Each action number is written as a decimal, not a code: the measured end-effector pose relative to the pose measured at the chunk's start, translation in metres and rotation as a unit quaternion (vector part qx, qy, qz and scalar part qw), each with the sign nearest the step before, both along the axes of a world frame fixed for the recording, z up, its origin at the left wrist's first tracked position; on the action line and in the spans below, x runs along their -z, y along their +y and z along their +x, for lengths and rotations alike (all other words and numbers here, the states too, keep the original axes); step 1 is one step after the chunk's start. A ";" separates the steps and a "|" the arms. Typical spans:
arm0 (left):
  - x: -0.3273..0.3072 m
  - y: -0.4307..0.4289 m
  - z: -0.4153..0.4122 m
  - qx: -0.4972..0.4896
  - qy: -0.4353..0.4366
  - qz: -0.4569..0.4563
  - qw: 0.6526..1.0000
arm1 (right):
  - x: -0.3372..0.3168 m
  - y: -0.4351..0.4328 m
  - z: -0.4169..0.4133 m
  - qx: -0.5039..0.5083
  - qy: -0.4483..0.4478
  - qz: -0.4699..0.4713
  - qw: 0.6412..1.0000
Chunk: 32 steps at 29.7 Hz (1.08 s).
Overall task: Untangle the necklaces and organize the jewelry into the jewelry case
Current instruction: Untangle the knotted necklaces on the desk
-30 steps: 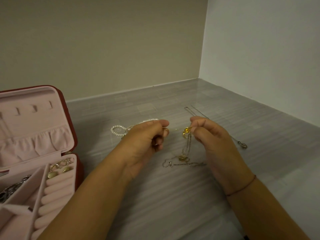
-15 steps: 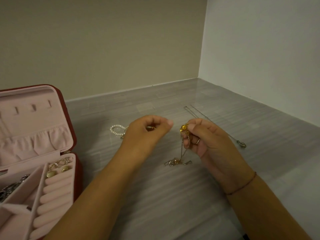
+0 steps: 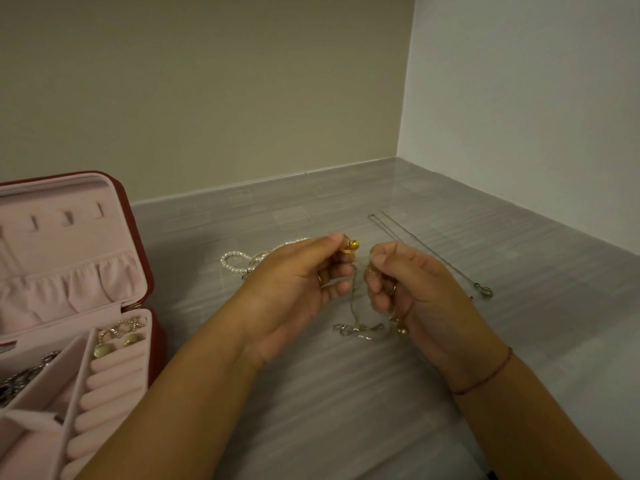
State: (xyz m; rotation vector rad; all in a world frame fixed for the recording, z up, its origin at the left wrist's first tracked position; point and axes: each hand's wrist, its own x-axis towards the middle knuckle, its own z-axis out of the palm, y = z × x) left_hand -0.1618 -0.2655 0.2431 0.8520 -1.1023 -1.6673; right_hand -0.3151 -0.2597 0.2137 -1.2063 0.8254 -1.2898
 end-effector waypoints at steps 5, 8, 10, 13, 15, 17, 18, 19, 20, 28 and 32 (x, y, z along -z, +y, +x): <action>-0.001 -0.004 0.004 0.013 0.041 0.007 0.999 | 0.001 -0.001 -0.002 -0.026 -0.038 0.016 0.999; -0.001 -0.005 0.005 -0.009 0.022 0.003 1.000 | 0.002 -0.002 -0.001 -0.020 -0.015 0.002 1.000; 0.000 -0.005 0.006 -0.019 0.022 0.004 1.000 | 0.002 -0.002 -0.002 -0.014 0.010 -0.012 1.000; -0.002 -0.004 0.006 -0.033 0.053 0.006 0.998 | 0.001 0.000 -0.002 -0.016 0.025 -0.009 1.000; -0.004 -0.003 0.006 -0.037 0.086 0.007 0.996 | 0.001 0.002 -0.002 -0.020 0.031 -0.012 0.999; -0.004 -0.003 0.007 -0.031 0.106 0.004 0.994 | 0.000 0.003 -0.001 -0.022 0.038 -0.018 0.999; -0.005 -0.003 0.007 -0.025 0.112 0.003 0.993 | 0.000 0.003 0.000 -0.021 0.044 -0.019 0.999; -0.005 -0.004 0.008 -0.020 0.117 0.002 0.993 | 0.000 0.003 0.000 -0.018 0.051 -0.018 0.998; -0.006 -0.004 0.008 -0.017 0.118 0.001 0.993 | 0.000 0.003 0.000 -0.013 0.059 -0.013 0.998; -0.003 -0.003 0.012 -0.036 -0.039 -0.045 0.998 | 0.002 0.000 -0.004 0.002 -0.011 -0.009 1.000; -0.002 -0.002 0.012 -0.013 -0.193 -0.075 0.978 | -0.001 0.000 -0.006 -0.005 -0.075 0.007 0.997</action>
